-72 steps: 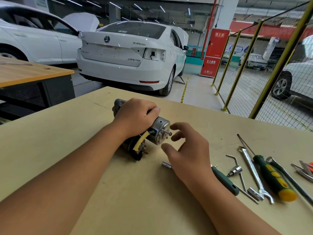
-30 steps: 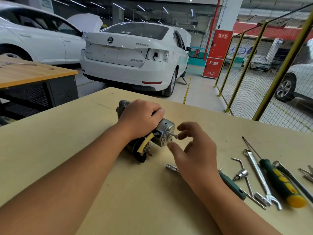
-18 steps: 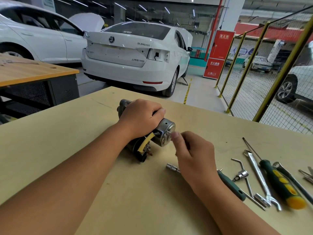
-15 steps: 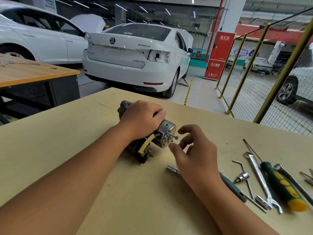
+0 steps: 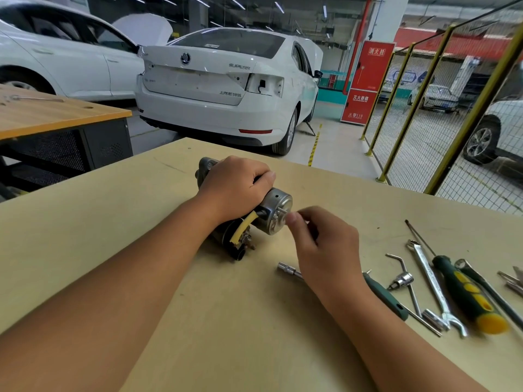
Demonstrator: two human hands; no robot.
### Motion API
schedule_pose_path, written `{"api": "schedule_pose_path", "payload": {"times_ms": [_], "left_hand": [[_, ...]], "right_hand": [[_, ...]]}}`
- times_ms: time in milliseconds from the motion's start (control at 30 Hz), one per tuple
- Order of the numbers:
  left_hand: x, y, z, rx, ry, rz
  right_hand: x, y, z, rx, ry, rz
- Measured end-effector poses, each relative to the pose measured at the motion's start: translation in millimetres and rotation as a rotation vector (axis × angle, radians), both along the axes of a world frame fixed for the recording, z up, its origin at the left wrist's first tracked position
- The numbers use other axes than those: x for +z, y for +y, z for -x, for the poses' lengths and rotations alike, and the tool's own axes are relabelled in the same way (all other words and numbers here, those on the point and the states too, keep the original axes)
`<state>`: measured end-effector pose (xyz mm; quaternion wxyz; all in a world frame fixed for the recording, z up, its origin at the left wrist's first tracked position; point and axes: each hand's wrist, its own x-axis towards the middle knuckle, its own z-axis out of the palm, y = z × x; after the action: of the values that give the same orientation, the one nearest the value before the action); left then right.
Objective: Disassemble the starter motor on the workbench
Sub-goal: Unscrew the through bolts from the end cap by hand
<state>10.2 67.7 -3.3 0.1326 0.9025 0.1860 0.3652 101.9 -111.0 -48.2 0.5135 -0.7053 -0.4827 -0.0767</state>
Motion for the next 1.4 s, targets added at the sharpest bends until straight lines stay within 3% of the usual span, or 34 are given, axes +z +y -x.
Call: {"api": "schedule_pose_path", "payload": {"times_ms": [267,433,867,1400], "left_hand": [[0.7,-1.1,0.5,0.002,-0.009,0.004],[1.0,-0.7,0.1,-0.001,-0.011,-0.003],[0.6,0.5,-0.5,0.010,-0.003,0.002],[1.3,0.1,0.2,0.005,0.009,-0.016]], "right_hand": [[1.3,-0.2,1.5,0.013,0.033,-0.032],[3.1,-4.3,2.9,0.041,0.021,0.056],[3.5,0.0,0.2,0.025,0.062,-0.066],[3.5,-2.2,0.7,0.084,0.131,-0.005]]}}
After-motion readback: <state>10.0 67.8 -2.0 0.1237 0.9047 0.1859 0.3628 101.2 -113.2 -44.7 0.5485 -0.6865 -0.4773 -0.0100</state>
